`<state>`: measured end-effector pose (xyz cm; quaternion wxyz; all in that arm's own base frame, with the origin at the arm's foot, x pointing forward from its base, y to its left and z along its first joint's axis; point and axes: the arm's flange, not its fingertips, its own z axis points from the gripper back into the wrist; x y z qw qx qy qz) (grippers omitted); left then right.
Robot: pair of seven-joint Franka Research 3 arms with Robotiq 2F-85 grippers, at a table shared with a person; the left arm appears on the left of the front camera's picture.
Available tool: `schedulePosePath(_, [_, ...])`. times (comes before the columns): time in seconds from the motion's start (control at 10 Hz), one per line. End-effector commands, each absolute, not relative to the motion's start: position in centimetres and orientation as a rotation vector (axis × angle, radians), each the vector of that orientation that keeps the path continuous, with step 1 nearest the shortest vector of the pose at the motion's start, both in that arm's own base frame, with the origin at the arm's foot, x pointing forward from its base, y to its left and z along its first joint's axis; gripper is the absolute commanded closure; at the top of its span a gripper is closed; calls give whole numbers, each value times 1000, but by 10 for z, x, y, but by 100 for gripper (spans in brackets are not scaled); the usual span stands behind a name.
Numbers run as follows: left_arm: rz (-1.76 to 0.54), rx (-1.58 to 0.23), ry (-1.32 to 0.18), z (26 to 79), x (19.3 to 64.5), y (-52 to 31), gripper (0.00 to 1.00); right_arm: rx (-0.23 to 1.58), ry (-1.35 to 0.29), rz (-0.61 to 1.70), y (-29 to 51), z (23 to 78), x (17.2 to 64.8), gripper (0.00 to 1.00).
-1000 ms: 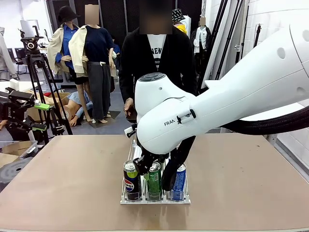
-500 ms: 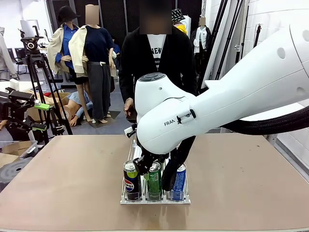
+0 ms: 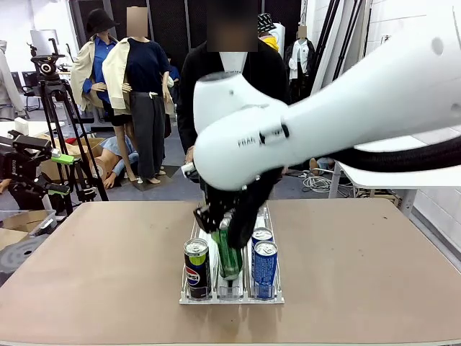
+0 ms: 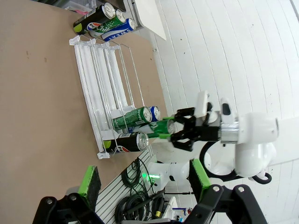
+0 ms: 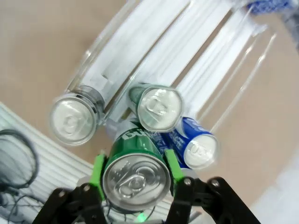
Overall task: Retrieve and hand over the desired beverage to the person.
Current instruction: Pick up another can of the same type that the person held from the Automatic Can Dispenser.
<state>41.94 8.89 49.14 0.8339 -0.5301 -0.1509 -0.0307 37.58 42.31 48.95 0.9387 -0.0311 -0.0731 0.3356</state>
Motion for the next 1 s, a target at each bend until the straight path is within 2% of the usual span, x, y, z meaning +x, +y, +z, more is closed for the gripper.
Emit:
schedulePosePath(0.0, [-64,-1125,-322,492,418,90,0,-81,-156,664,434,517,397,88])
schedulePosePath(0.5, [-64,-1125,-322,492,418,90,0,43,-208,624,384,614,425,88])
schedulePosePath(0.9, [-64,-1125,-322,492,418,90,0,28,-197,578,311,634,461,88])
